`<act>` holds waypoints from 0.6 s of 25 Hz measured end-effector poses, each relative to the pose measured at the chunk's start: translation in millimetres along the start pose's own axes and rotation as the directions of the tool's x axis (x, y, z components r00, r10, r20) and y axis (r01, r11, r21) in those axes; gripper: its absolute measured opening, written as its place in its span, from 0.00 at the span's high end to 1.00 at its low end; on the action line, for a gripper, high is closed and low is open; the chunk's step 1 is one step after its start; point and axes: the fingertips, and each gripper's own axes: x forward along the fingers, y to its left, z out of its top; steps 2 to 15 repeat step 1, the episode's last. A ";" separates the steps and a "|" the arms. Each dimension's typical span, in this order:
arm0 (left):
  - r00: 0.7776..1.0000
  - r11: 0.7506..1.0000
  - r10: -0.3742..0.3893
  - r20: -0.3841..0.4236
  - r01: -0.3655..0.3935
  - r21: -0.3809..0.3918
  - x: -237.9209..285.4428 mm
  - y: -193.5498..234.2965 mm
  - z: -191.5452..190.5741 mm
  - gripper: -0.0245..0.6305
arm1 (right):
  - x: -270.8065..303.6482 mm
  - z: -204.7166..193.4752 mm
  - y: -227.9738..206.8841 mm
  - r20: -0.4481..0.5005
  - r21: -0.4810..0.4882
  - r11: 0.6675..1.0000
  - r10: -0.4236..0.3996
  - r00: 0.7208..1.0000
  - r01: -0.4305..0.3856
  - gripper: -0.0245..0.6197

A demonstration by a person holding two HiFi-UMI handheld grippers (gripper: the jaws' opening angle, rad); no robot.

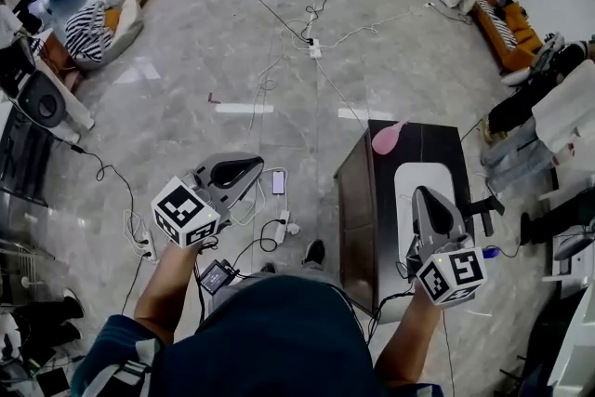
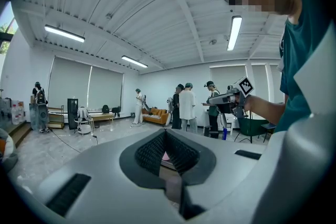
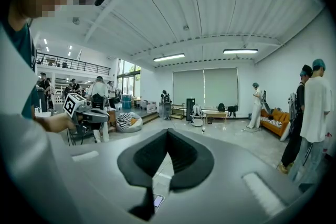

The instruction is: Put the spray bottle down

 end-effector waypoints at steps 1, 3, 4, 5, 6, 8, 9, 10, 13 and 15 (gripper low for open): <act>1.000 1.000 -0.001 0.000 0.001 0.000 1.2 -1.5 -0.2 0.95 | -1.3 -0.5 -1.0 0.000 0.000 1.000 -0.001 1.000 0.001 0.95; 1.000 1.000 -0.001 0.000 0.001 0.000 1.2 -1.5 -0.2 0.95 | -1.3 -0.5 -1.0 0.000 0.000 1.000 -0.001 1.000 0.001 0.95; 1.000 1.000 -0.001 0.000 0.001 0.000 1.2 -1.5 -0.2 0.95 | -1.3 -0.5 -1.0 0.000 0.000 1.000 -0.001 1.000 0.001 0.95; 1.000 1.000 -0.001 0.000 0.001 0.000 1.2 -1.5 -0.2 0.95 | -1.3 -0.5 -1.0 0.000 0.000 1.000 -0.001 1.000 0.001 0.95; 1.000 1.000 -0.001 0.000 0.001 0.000 1.2 -1.5 -0.2 0.95 | -1.3 -0.5 -1.0 0.000 0.000 1.000 -0.001 1.000 0.001 0.95; 1.000 1.000 -0.001 0.000 0.001 0.000 1.2 -1.5 -0.2 0.95 | -1.3 -0.5 -1.0 0.000 0.000 1.000 -0.001 1.000 0.001 0.95; 1.000 1.000 -0.001 0.000 0.001 0.000 1.2 -1.5 -0.2 0.95 | -1.3 -0.5 -1.0 0.000 0.000 1.000 -0.001 1.000 0.001 0.95; 1.000 1.000 -0.001 0.000 0.001 0.000 1.2 -1.5 -0.2 0.95 | -1.3 -0.5 -1.0 0.000 0.000 1.000 -0.001 1.000 0.001 0.95; 1.000 1.000 -0.001 0.000 0.001 0.000 1.2 -1.5 -0.2 0.95 | -1.3 -0.5 -1.0 0.000 0.000 1.000 -0.001 1.000 0.001 0.95; 1.000 1.000 -0.001 0.000 0.001 0.000 1.2 -1.5 -0.2 0.95 | -1.3 -0.5 -1.0 0.000 0.000 1.000 -0.001 1.000 0.001 0.95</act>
